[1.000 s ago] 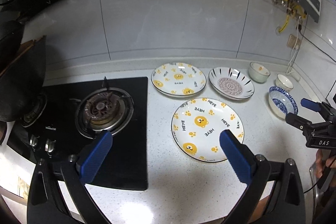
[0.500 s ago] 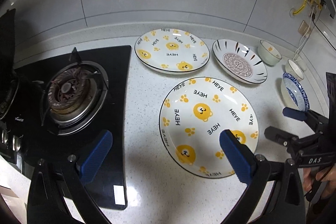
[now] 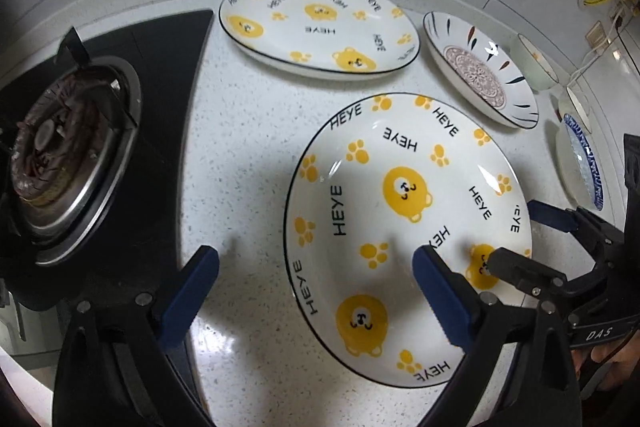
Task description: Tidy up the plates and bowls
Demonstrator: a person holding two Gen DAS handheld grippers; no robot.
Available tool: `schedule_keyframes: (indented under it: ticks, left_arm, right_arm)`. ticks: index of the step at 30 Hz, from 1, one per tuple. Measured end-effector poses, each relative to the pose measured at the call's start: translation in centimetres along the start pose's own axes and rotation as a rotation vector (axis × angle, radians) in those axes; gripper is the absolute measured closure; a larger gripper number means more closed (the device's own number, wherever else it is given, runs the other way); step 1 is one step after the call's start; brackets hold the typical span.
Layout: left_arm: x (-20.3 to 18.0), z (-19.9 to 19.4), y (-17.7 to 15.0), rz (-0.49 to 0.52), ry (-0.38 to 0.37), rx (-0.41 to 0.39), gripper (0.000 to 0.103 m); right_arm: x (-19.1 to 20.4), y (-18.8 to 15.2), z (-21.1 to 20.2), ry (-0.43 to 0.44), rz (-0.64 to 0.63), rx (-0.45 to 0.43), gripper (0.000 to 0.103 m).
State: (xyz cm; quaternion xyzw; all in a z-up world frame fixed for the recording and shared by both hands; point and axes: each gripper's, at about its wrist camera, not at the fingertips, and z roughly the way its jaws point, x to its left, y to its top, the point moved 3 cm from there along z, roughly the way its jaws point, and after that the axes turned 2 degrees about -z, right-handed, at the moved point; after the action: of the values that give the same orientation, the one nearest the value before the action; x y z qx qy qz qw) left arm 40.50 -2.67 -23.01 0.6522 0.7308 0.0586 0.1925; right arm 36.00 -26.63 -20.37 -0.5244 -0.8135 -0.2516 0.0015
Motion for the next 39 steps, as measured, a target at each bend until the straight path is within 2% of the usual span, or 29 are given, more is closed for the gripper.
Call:
schedule_keyframes:
  ticks: [5,10,14,17,20,23,26,27,32,35,39]
  left_arm:
    - [0.6,1.7,-0.1,-0.038,-0.038,0.067,0.006]
    - [0.9,1.6,0.1,-0.039,-0.020,0.047,0.007]
    - [1.3,1.6,0.3,-0.061,-0.026,0.060,0.004]
    - [1.3,1.8,0.4,-0.040,-0.022,0.082,0.003]
    - [1.0,2.0,0.4,-0.012,-0.008,0.107,0.003]
    - [1.4,1.9,0.5,-0.033,-0.022,0.108,0.003]
    - [1.6,1.7,0.5,-0.036,-0.015,0.114,0.010]
    - [1.7,1.5,0.6,-0.029,-0.014,0.106,0.018]
    - [1.3,1.2,0.6,0.026,0.023,0.091,0.042]
    - [1.1,1.2,0.7,0.039,0.015,0.105,0.045]
    - [1.2,1.3,0.9,0.027,0.020,0.125,0.056]
  right_arm:
    - [-0.4,0.3,1.0,0.013,0.018,0.016,0.001]
    - [-0.1,0.4,1.3,0.031,0.000,0.023,0.002]
    - [0.1,0.3,1.8,0.036,-0.015,0.032,0.010]
    - [0.2,0.4,1.8,0.037,-0.028,0.028,0.019]
    - [0.1,0.5,1.7,0.041,-0.028,0.024,0.021]
    - [0.0,0.6,1.6,0.043,-0.028,0.018,0.027]
    - [-0.6,0.6,1.3,0.062,-0.008,0.007,0.036]
    - [-0.9,0.6,1.1,0.070,0.000,0.006,0.038]
    - [-1.7,0.7,0.9,0.091,0.018,0.019,0.049]
    - [-1.9,0.8,0.9,0.109,0.012,0.032,0.050]
    - [-2.1,0.8,0.8,0.143,0.010,0.054,0.049]
